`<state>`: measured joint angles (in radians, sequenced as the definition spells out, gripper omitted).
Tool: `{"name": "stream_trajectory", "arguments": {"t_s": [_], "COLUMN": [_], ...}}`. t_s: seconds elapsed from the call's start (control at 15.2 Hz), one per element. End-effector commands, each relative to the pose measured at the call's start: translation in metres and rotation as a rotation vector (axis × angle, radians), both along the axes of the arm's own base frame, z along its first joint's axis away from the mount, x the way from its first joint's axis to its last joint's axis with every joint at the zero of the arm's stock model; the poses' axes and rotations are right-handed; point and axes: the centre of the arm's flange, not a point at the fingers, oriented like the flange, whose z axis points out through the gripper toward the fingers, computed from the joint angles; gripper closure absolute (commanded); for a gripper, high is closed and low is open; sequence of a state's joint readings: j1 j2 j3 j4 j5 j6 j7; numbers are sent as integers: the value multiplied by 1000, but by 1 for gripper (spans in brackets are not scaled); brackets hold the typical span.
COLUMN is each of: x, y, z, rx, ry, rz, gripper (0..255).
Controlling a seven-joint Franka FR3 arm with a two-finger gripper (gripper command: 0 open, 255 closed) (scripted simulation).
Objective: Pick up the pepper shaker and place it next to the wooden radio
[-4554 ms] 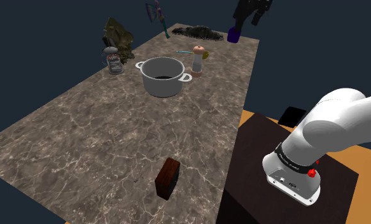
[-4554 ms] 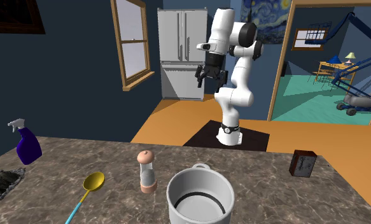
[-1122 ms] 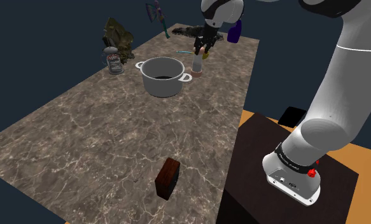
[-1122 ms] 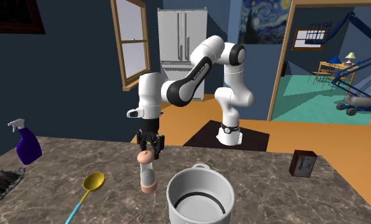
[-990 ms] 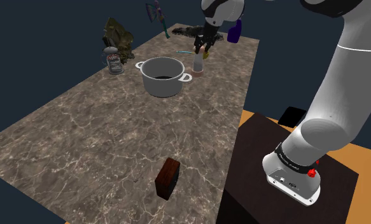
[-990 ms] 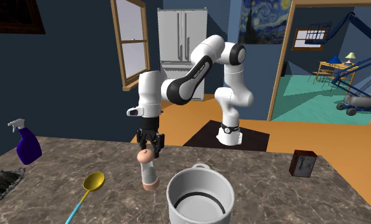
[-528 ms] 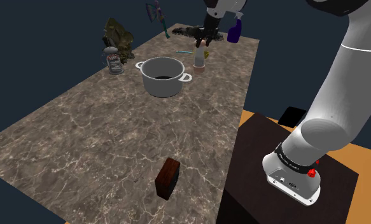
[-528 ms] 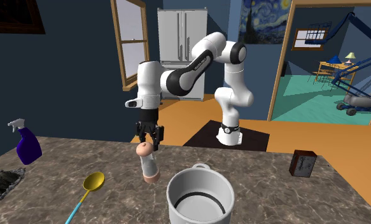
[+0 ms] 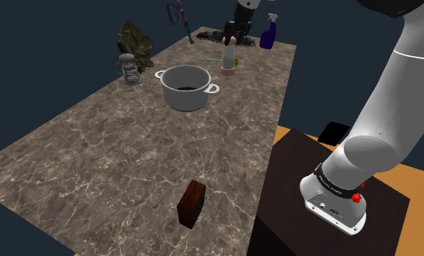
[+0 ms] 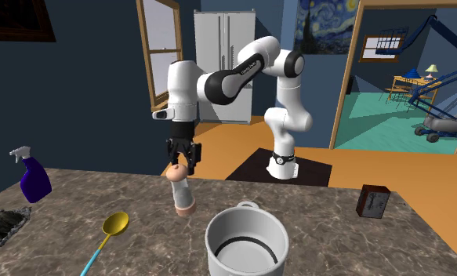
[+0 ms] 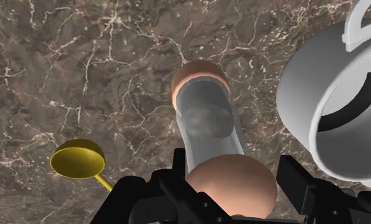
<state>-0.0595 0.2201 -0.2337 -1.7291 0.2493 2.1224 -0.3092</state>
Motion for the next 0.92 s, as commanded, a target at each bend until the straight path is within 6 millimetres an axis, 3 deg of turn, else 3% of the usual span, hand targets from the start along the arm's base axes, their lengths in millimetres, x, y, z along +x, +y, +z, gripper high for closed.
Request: {"name": "stream_trajectory", "arguments": {"t_s": [0.0,0.86], "x": [0,0], "y": [0,0], "z": [11,79], "rx": [0,0], "ry": [0,0], "rz": [0,0], "gripper": [255,255]}}
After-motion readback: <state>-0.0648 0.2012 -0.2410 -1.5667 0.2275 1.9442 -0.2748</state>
